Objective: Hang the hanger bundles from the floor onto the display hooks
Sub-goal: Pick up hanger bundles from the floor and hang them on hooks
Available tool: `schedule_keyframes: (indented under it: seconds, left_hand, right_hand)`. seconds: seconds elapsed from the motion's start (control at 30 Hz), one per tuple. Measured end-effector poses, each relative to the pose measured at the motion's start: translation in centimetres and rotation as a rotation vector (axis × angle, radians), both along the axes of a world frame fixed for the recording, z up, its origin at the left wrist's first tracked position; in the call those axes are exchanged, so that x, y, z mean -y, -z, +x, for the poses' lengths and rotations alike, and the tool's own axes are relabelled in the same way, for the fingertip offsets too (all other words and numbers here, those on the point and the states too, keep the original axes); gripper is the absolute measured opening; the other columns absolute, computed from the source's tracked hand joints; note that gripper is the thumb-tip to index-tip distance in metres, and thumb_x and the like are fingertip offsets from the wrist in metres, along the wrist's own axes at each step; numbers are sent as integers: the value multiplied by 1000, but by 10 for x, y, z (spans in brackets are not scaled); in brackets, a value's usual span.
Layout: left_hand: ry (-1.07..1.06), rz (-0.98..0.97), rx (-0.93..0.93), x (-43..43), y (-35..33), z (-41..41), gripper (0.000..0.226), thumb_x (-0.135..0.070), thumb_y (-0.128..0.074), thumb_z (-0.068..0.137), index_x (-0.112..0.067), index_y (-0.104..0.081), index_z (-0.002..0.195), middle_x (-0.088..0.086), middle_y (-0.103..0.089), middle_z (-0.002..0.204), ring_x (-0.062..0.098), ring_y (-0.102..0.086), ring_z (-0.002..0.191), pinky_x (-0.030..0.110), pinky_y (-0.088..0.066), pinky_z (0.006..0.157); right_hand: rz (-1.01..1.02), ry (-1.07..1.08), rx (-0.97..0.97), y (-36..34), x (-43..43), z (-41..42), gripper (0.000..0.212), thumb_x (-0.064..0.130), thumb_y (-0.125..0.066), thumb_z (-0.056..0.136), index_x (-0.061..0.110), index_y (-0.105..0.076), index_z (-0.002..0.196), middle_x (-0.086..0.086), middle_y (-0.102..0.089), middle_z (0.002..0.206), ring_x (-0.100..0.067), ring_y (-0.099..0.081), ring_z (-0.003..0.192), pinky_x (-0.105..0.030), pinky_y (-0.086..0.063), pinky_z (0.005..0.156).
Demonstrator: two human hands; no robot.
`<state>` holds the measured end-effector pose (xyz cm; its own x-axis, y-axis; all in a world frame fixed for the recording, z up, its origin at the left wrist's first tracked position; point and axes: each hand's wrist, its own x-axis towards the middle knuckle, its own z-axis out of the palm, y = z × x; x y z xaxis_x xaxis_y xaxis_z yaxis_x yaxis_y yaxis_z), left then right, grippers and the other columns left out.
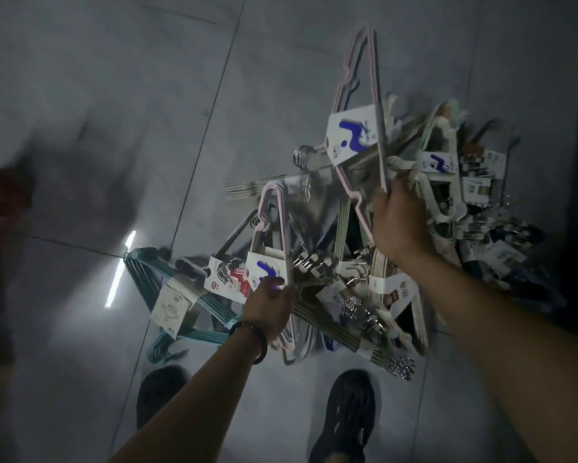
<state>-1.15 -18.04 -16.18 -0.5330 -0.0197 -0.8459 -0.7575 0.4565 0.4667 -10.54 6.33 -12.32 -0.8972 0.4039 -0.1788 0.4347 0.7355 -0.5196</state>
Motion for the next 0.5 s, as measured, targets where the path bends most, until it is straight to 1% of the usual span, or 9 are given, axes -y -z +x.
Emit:
schedule_keyframes:
  seconds: [0.07, 0.1, 0.13, 0.17, 0.23, 0.3, 0.4, 0.47, 0.5]
  left_hand:
    - [28, -13, -107, -2, -3, -4, 45, -45, -59, 104, -23, -54, 142, 8, -64, 138, 25, -65, 113, 43, -56, 99]
    - [69, -41, -179, -1, -5, -9, 44, -44, -61, 103, -22, -55, 141, 8, -62, 137, 21, -62, 111, 38, -54, 94]
    - [123, -73, -243, 0, -6, -18, 42, -42, -62, 103, -22, -55, 139, 8, -60, 136, 21, -62, 109, 37, -53, 91]
    - [174, -97, -297, 1, -6, -29, 41, -40, -63, 102, -23, -55, 138, 8, -57, 136, 22, -62, 110, 40, -55, 92]
    - [281, -153, -399, 5, -4, -57, 43, -36, -66, 101, -22, -54, 140, 10, -52, 140, 28, -61, 118, 47, -54, 103]
    - [426, -185, -477, 1, -1, -86, 46, -33, -66, 100, -21, -54, 143, 11, -50, 145, 31, -58, 126, 46, -51, 109]
    - [562, -178, -437, -22, 6, -123, 49, -30, -61, 103, -20, -52, 150, 13, -38, 159, 37, -51, 138, 46, -47, 115]
    - [599, -254, -410, -37, 15, -135, 52, -28, -56, 104, -16, -46, 154, 15, -32, 163, 42, -51, 136, 49, -47, 114]
    - [611, -304, -426, -42, 19, -136, 54, -27, -53, 103, -15, -43, 155, 15, -31, 162, 43, -53, 131, 50, -49, 111]
  right_hand:
    - [-29, 57, 49, 9, 9, 19, 23, 25, -42, 113, 7, -55, 118, 2, -53, 77, -8, -49, 60, -21, -29, 47]
    - [-37, 82, 73, 16, 14, 32, 22, 24, -42, 113, 6, -54, 114, 3, -52, 75, -11, -51, 60, -20, -31, 45]
    - [-48, 112, 89, 22, 19, 44, 21, 23, -42, 113, 5, -53, 112, 2, -53, 75, -12, -52, 60, -19, -31, 44]
    - [-65, 151, 97, 28, 24, 55, 21, 21, -42, 113, 3, -52, 111, -2, -56, 77, -14, -52, 61, -19, -32, 44]
    - [-101, 253, 106, 45, 30, 67, 25, 18, -42, 112, -3, -54, 112, -11, -59, 86, -20, -50, 65, -28, -32, 52]
    - [-140, 373, 118, 59, 35, 66, 30, 18, -42, 112, -7, -57, 112, -8, -53, 85, -15, -43, 63, -26, -27, 52]
    - [-235, 502, 88, 76, 44, 51, 35, 21, -41, 113, -7, -61, 115, -10, -53, 90, -8, -39, 62, -10, -24, 49]
    - [-290, 541, 57, 86, 48, 40, 36, 22, -41, 113, -8, -61, 117, -16, -56, 97, -12, -43, 64, -11, -26, 50]
    - [-314, 566, 54, 90, 48, 34, 36, 23, -40, 114, -7, -60, 118, -16, -58, 97, -12, -45, 64, -15, -28, 51]
